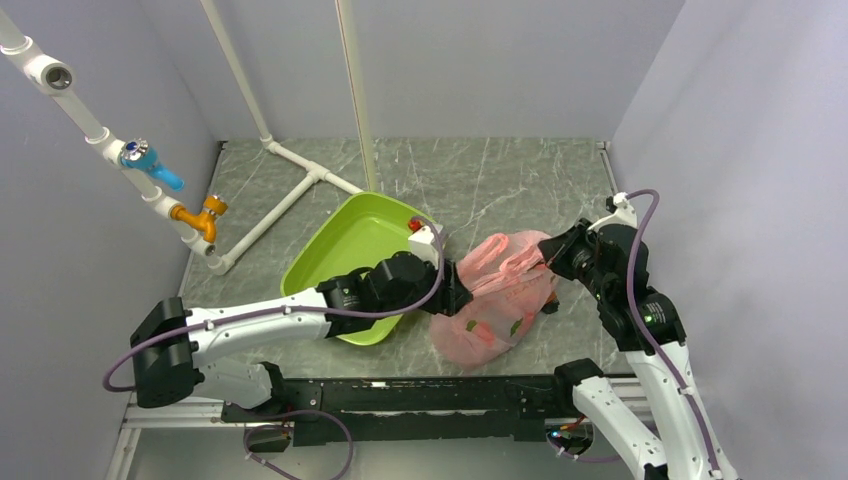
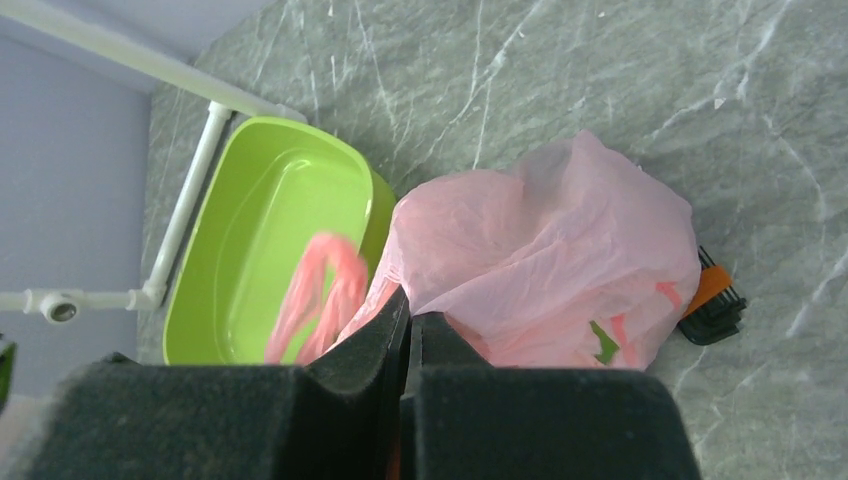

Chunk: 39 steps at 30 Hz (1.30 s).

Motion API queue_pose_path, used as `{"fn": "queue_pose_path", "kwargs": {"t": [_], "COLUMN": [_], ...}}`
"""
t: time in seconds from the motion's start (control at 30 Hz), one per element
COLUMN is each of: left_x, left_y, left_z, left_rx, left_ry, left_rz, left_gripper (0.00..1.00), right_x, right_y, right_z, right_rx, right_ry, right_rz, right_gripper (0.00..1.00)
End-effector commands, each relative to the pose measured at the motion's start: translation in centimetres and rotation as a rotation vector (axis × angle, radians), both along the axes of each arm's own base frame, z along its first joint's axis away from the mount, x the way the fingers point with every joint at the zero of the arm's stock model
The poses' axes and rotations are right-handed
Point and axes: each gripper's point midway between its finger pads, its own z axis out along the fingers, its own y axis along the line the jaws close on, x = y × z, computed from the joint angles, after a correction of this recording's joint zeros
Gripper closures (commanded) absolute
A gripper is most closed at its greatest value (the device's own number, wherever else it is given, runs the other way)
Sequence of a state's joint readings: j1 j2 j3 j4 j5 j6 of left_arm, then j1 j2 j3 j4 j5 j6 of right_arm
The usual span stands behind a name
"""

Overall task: Take the fake fruits out of the plastic bag
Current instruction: Adjust the plastic bag at the center of the board.

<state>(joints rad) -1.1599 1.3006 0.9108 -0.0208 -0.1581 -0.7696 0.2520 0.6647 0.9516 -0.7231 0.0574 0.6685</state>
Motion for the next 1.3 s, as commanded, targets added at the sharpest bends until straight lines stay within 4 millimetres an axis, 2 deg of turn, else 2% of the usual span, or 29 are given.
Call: {"fn": "queue_pose_path", "kwargs": {"t": [0.0,0.07,0.13,0.3,0.4,0.67,0.77,0.83,0.87,0.97,1.03,1.13,1.27], "left_x": [1.1,1.9,3.0,5.6,6.6,8.5,8.7,8.7,8.6,8.0,7.0,5.2,3.0], "left_y": [-1.0,-1.4,-1.6,-1.3,-2.1,-4.1,-4.4,-4.4,-4.2,-3.1,-2.1,-0.3,1.5], "left_z": [4.6,6.0,6.4,5.9,5.3,2.8,2.4,3.0,3.6,6.6,9.1,12.1,13.8], "left_rx": [0.021,0.061,0.119,0.276,0.293,0.294,0.293,0.274,0.267,0.201,0.121,0.007,-0.103], "left_ry": [-0.114,-0.153,-0.166,-0.178,-0.146,-0.058,-0.058,-0.075,-0.087,-0.144,-0.198,-0.264,-0.293], "left_rz": [-0.032,-0.043,-0.035,0.022,0.002,-0.049,-0.06,-0.07,-0.066,-0.064,-0.074,-0.093,-0.126], "left_gripper": [0.34,0.25,0.18,0.1,0.04,0.04,0.18,0.36,0.48,0.7,0.81,0.81,0.83], "right_x": [0.4,0.3,0.3,0.2,0.1,-0.2,-0.2,-0.2,-0.2,0.3,0.6,1.6,3.8], "right_y": [0.9,1.2,1.3,1.4,1.4,1.1,0.9,0.8,0.8,0.0,0.2,1.0,1.5], "right_z": [1.5,1.4,1.4,1.6,1.7,1.7,1.9,1.8,1.7,1.5,1.5,1.3,1.1], "right_rx": [-0.003,0.004,0.004,0.003,0.003,-0.003,-0.009,-0.015,-0.013,0.005,0.045,0.11,0.167], "right_ry": [-0.075,-0.071,-0.07,-0.071,-0.076,-0.074,-0.081,-0.078,-0.075,-0.076,-0.086,-0.071,-0.032], "right_rz": [0.064,0.087,0.09,0.097,0.099,0.09,0.082,0.077,0.075,0.004,-0.009,-0.018,-0.063], "right_gripper": [1.0,1.0,1.0,1.0,1.0,1.0,1.0,1.0,1.0,1.0,1.0,1.0,1.0]}}
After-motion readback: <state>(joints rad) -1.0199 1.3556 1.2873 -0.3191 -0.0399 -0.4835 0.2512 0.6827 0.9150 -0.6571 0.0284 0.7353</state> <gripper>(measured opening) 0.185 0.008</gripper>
